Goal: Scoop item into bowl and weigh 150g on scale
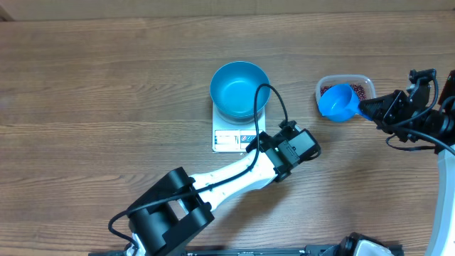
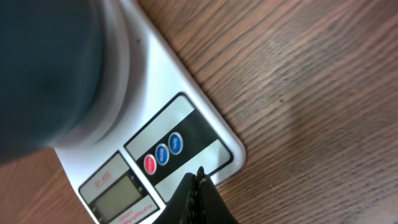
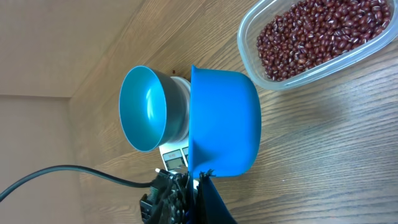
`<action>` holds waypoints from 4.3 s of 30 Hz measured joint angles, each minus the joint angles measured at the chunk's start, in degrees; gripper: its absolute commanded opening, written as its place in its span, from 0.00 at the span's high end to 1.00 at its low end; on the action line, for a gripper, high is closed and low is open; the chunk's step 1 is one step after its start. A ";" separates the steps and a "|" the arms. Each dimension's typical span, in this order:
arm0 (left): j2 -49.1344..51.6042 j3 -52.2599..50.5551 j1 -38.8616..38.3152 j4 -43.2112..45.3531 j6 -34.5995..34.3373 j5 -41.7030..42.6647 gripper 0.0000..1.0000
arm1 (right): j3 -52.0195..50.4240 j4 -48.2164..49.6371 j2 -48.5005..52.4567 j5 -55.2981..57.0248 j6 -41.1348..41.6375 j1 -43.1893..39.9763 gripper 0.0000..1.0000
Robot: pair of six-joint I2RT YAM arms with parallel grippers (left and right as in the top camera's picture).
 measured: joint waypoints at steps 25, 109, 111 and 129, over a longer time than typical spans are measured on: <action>-0.02 -3.74 7.06 3.76 -10.56 1.40 0.96 | 0.00 -0.37 0.00 0.37 0.00 0.00 0.96; 2.29 0.20 12.17 -1.70 -6.69 12.17 0.96 | 0.00 -2.19 0.00 0.74 -1.51 0.00 0.96; 2.49 2.54 11.80 -5.53 -5.79 12.59 0.96 | 0.00 -2.16 0.00 0.74 -1.49 0.00 0.96; 2.29 20.87 9.92 -20.22 -0.22 20.92 0.96 | 0.00 -2.14 0.00 0.76 -1.49 0.00 0.96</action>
